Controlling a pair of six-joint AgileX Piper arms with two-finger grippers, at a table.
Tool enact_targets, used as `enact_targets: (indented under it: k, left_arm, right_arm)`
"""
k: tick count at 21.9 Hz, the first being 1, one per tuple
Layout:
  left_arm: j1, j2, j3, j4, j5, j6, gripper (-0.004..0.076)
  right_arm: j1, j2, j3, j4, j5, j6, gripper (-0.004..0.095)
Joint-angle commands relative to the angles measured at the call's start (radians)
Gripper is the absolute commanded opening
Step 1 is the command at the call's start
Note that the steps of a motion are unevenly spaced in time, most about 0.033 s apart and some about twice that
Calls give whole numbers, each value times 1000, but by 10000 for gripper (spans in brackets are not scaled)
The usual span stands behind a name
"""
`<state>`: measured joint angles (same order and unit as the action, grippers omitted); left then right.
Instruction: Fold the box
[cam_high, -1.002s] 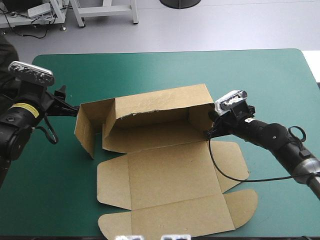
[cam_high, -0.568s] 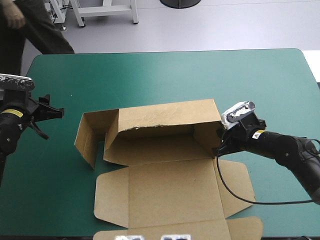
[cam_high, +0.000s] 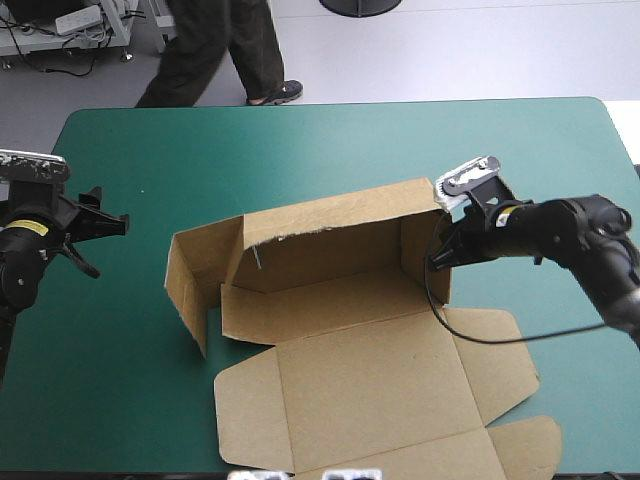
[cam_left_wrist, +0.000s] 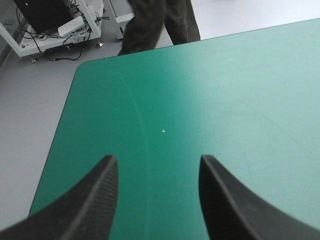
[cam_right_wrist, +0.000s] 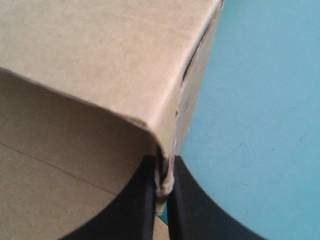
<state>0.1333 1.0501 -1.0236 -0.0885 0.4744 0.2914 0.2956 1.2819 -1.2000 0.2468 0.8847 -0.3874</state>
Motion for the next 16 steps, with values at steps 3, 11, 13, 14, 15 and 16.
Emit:
enact_targets:
  k: [3,11,13,14,15,16]
  left_arm:
    - [3,-14,-27,-68,-76,23,363]
    - [3,-14,-27,-171,-73,106,363]
    - [3,-14,-27,-171,-65,106,362]
    - [3,-14,-27,-171,-65,106,359]
    - [3,-14,-27,-173,-65,106,359]
    - [3,-14,-27,-175,-65,106,359]
  right_arm:
    - [1,234,-169,70,-84,-66,-24]
    - [1,586,-527,43,49,-68,-24]
    - [1,629,-578,41,87,-68,-13]
    - [1,644,-600,40,107,-68,0]
    - [1,660,-626,35,135,-71,33]
    - [1,672,-652,33,163,-79,82]
